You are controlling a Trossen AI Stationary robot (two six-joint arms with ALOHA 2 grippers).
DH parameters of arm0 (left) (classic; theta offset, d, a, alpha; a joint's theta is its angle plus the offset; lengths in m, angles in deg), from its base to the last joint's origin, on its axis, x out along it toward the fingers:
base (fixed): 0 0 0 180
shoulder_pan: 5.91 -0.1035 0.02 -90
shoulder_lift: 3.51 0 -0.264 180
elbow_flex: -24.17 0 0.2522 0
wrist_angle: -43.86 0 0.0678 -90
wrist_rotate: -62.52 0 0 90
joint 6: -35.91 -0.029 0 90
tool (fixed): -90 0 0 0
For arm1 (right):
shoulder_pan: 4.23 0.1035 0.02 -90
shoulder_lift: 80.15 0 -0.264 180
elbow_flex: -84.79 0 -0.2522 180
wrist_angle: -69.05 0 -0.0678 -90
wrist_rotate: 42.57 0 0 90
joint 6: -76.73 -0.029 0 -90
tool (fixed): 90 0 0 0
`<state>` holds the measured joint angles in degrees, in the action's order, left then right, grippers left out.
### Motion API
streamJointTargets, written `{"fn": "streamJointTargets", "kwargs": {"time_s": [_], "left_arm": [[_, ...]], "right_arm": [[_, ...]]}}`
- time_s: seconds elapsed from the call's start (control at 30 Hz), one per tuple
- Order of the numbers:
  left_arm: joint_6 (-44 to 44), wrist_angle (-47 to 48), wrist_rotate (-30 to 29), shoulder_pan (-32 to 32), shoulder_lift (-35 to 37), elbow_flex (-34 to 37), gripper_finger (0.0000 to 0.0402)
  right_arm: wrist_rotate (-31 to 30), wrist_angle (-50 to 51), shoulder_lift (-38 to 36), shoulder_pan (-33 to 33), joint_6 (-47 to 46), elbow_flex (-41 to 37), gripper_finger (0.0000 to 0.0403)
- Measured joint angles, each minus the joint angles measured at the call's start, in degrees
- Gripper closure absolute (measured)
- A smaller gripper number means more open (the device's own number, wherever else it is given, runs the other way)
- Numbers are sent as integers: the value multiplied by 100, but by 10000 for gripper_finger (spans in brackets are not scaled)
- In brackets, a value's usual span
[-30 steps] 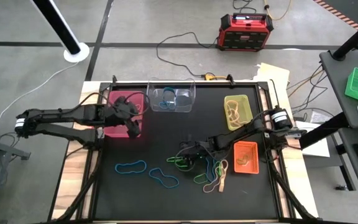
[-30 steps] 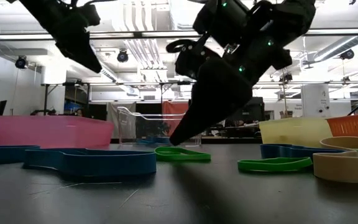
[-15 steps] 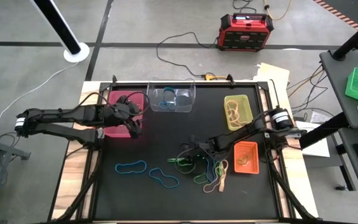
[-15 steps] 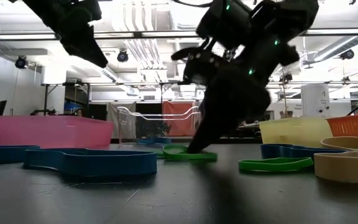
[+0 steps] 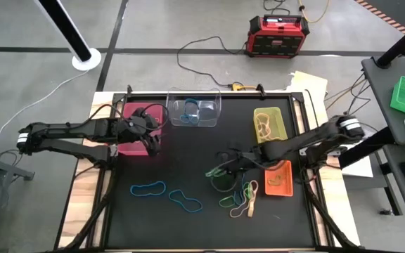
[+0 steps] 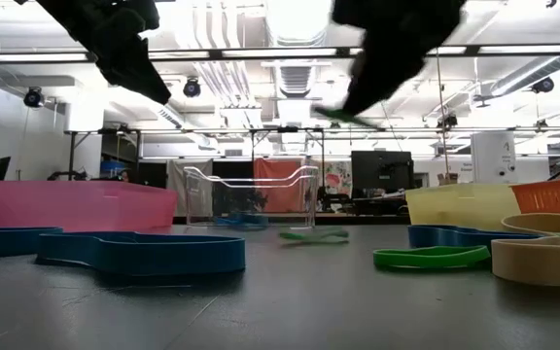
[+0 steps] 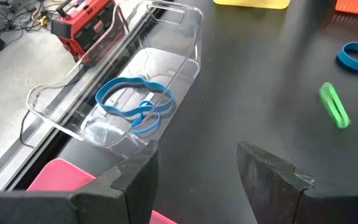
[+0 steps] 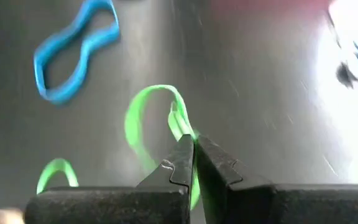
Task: Sort rubber bands into baskets
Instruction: Put the green rubber band into the orange bin
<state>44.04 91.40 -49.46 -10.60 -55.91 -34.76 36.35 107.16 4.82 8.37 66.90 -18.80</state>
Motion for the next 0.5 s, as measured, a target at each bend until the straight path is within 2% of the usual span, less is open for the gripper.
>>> {"fn": "streamJointTargets", "kwargs": {"time_s": [0.23,0.5], "left_arm": [[-14,-24,0,0,-9,0,206],[-140,-216,0,0,-11,0,206]], "right_arm": [[-279,2518,-893,507,-1639,425,394],[443,5225,-1259,951,-4743,296,394]]}}
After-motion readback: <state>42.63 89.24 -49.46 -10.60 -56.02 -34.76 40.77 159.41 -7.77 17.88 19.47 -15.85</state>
